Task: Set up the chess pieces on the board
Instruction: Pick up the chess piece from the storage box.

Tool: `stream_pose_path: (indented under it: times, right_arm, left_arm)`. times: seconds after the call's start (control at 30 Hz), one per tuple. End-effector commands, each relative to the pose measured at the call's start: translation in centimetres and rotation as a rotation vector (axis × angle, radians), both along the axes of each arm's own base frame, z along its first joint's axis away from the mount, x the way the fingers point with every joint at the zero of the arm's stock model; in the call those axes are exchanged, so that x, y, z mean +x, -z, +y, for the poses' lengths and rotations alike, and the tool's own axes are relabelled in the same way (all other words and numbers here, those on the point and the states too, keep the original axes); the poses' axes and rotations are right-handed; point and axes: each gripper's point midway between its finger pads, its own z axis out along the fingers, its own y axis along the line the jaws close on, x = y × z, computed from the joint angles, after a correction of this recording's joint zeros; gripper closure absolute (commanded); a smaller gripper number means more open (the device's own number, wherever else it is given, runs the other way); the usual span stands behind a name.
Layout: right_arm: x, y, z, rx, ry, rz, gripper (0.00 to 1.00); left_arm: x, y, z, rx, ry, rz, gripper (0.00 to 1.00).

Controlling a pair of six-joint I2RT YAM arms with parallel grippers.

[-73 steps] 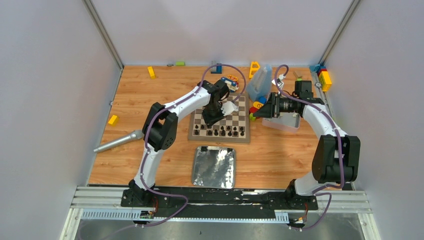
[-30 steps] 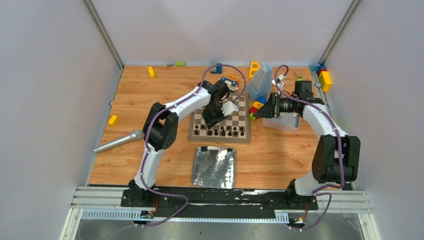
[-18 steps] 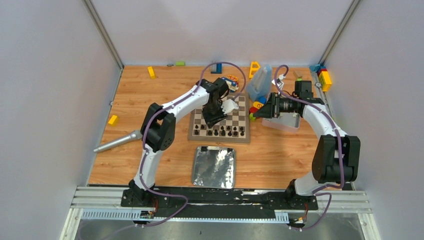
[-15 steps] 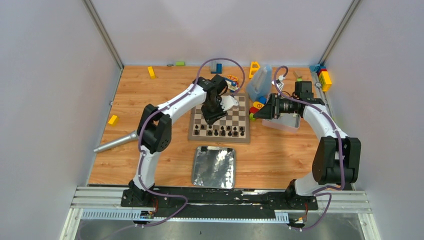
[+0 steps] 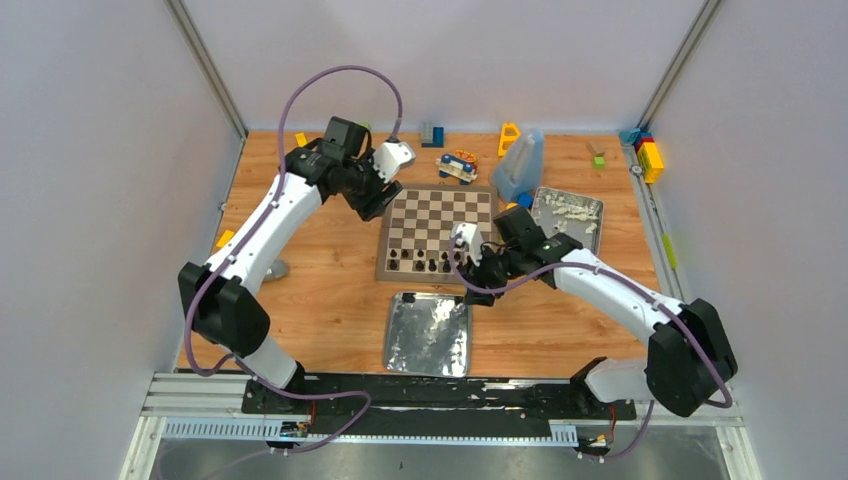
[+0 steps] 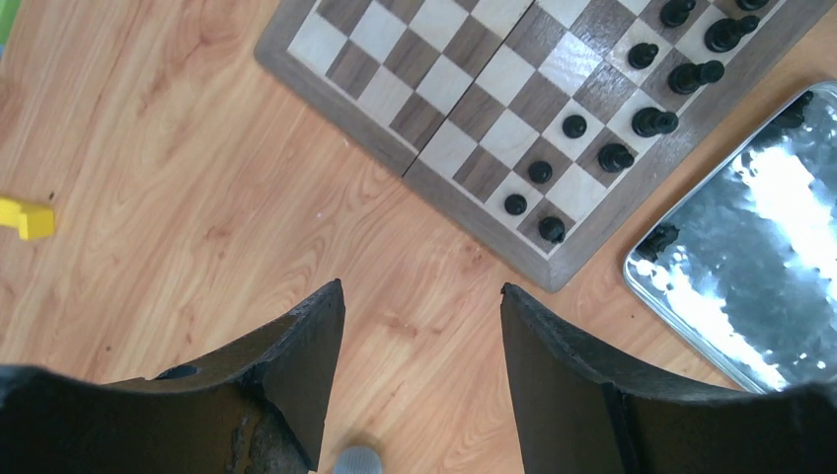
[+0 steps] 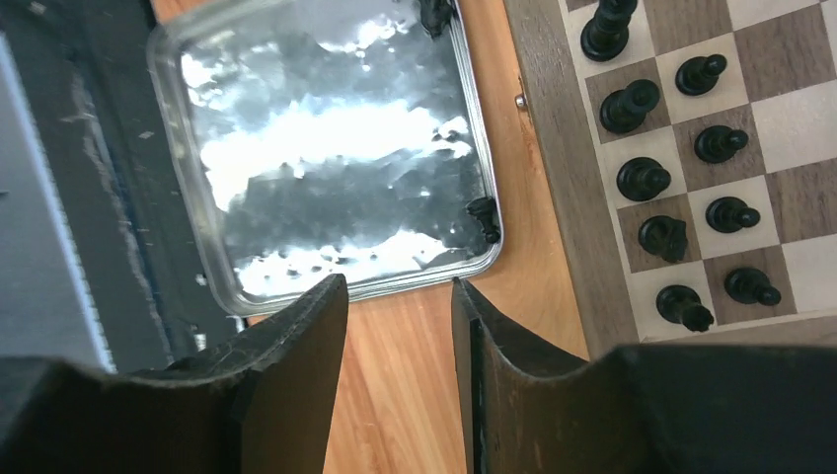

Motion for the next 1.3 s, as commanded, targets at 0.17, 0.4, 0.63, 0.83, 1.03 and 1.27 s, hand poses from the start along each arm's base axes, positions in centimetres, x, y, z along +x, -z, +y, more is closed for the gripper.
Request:
stream_pose_path:
  times: [0.17,0.4,0.63,0.83,1.03,1.27]
  right_arm:
    - [2.7,4.1,1.7,-0.265,-0.034,-0.277,0.61]
    - [2.5,6.4,2.8,-0.343,-0.084,-0.335,0.63]
    - [2.3,7.8,3.3,-0.381,-0.116,-0.353,0.66]
    - [1.9,8.7,3.4,-0.398,-0.136,-0.343,0.71]
    - [1.4,9.0,3.4,-0.399,-0.147,-0.329,0.78]
    - [0.6,8.3,3.6,-0.374,-0.161,-0.305,0.83]
  left_arm:
    - [-1.8,-2.6,2.5,-0.095,-0.047,-0.065,0.32]
    - [-2.5,-2.5,3.4,-0.101,-0.063,-0.068,0.32]
    - [-2.3,-2.2,3.9,-0.097,-0.071,-0.063,0.33]
    - [-2.4,-1.8,4.1,-0.095,-0.073,-0.06,0.33]
    - [-2.5,-1.5,4.3,-0.094,-0.077,-0.052,0.34]
    - [-2.7,-1.2,4.6,-0.09,-0.083,-0.051,0.33]
